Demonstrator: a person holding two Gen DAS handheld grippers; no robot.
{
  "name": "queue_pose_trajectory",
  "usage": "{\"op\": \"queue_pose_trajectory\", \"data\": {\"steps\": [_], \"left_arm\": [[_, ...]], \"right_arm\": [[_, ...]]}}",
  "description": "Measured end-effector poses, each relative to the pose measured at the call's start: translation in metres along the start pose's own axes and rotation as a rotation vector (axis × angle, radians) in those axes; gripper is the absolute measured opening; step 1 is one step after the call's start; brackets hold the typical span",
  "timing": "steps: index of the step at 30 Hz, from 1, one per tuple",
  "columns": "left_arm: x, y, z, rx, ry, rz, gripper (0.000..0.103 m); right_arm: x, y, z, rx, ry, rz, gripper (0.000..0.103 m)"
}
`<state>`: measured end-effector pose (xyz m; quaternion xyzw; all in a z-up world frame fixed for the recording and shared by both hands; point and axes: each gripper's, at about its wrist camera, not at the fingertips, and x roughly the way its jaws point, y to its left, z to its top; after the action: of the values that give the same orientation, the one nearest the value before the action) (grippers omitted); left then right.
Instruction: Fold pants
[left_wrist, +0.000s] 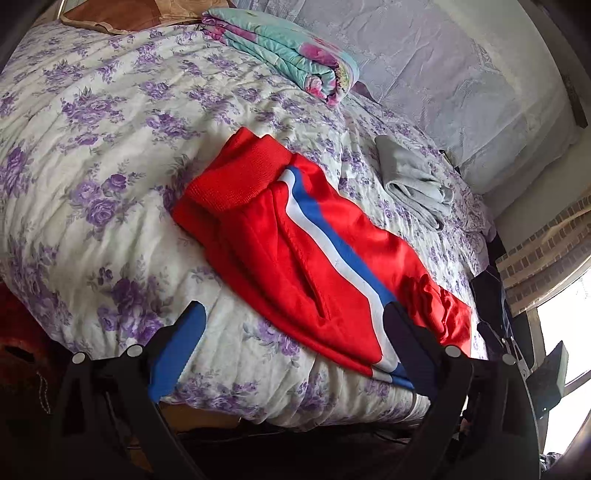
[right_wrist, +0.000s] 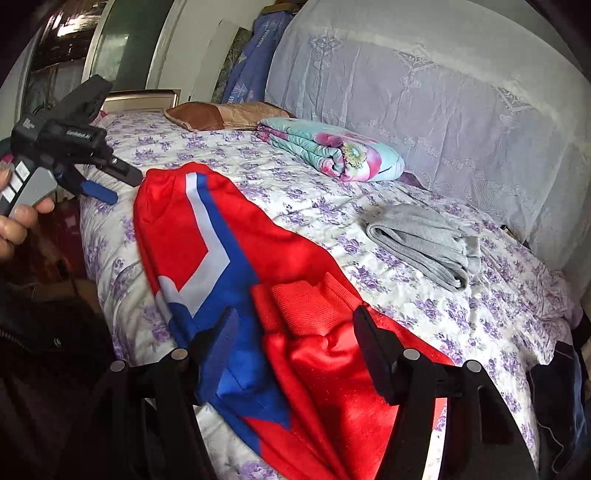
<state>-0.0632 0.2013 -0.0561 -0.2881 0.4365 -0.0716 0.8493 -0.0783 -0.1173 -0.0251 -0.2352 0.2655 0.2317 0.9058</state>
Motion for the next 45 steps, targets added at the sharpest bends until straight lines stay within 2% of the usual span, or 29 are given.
{"op": "queue_pose_trajectory", "data": {"steps": [2,4,5,9,11,13,15,19,20,21,22,23,24,26,28,33,34,36,38,39,41,42,43,45], "left_arm": [[0.002,0.005,0.0,-0.024,0.006,0.0,0.094],[0.005,0.011,-0.002,-0.059,0.02,-0.008,0.094],[0.007,0.014,-0.003,-0.076,0.028,-0.016,0.094],[0.012,0.018,-0.004,-0.113,0.026,-0.033,0.094],[0.018,0.013,0.001,-0.114,0.005,-0.047,0.095],[0.026,0.014,0.008,-0.142,-0.016,-0.029,0.096],[0.032,0.015,0.016,-0.178,-0.044,-0.05,0.098],[0.047,0.018,0.031,-0.22,-0.095,-0.06,0.098],[0.049,0.018,0.033,-0.228,-0.112,-0.049,0.093],[0.049,0.016,0.034,-0.225,-0.132,-0.03,0.084],[0.049,0.013,0.034,-0.21,-0.136,-0.042,0.048],[0.051,0.01,0.034,-0.197,-0.124,-0.068,0.018],[0.048,0.006,0.034,-0.185,-0.133,-0.074,0.019],[0.039,-0.014,0.032,-0.106,-0.17,-0.043,0.018],[0.027,-0.047,0.028,0.008,-0.193,-0.048,0.018],[0.003,-0.187,-0.008,0.461,-0.199,-0.085,0.019],[0.005,-0.211,-0.019,0.536,-0.175,-0.106,0.021],[0.023,-0.253,-0.043,0.658,-0.076,-0.154,0.027],[0.058,-0.277,-0.066,0.731,0.075,-0.194,0.048],[0.081,-0.281,-0.076,0.748,0.17,-0.206,0.052],[0.122,-0.274,-0.091,0.717,0.372,-0.233,0.052],[0.136,-0.266,-0.095,0.683,0.447,-0.243,0.052],[0.14,-0.259,-0.096,0.655,0.472,-0.255,0.053],[0.132,-0.25,-0.092,0.62,0.476,-0.296,0.063]], "right_arm": [[0.015,-0.01,-0.003,0.054,0.043,0.047,0.062],[0.046,-0.017,-0.023,0.134,0.216,0.135,0.033],[0.056,-0.019,-0.036,0.171,0.274,0.177,0.034],[0.039,-0.03,-0.047,0.218,0.213,0.235,0.035],[0.022,-0.036,-0.042,0.245,0.119,0.27,0.039],[0.004,-0.04,-0.039,0.269,0.036,0.298,0.05],[-0.01,-0.043,-0.038,0.283,-0.02,0.307,0.056],[-0.024,-0.051,-0.044,0.328,-0.07,0.299,0.056],[-0.026,-0.054,-0.048,0.344,-0.077,0.285,0.056],[-0.028,-0.059,-0.05,0.36,-0.08,0.271,0.056],[-0.031,-0.065,-0.055,0.386,-0.084,0.252,0.056],[-0.034,-0.072,-0.06,0.415,-0.092,0.236,0.056],[-0.039,-0.08,-0.067,0.448,-0.102,0.221,0.056],[-0.05,-0.099,-0.082,0.521,-0.122,0.189,0.056],[-0.062,-0.119,-0.097,0.583,-0.141,0.147,0.056],[-0.086,-0.164,-0.123,0.7,-0.178,0.019,0.056],[-0.091,-0.17,-0.127,0.719,-0.188,0.0,0.056],[-0.097,-0.177,-0.136,0.748,-0.196,-0.035,0.057],[-0.098,-0.179,-0.145,0.777,-0.19,-0.036,0.057],[-0.096,-0.179,-0.15,0.792,-0.182,-0.03,0.057],[-0.091,-0.176,-0.156,0.81,-0.166,-0.015,0.058],[-0.089,-0.175,-0.159,0.817,-0.161,0.002,0.059],[-0.087,-0.174,-0.16,0.824,-0.163,0.027,0.064],[-0.08,-0.173,-0.157,0.844,-0.17,0.114,0.073]]}}
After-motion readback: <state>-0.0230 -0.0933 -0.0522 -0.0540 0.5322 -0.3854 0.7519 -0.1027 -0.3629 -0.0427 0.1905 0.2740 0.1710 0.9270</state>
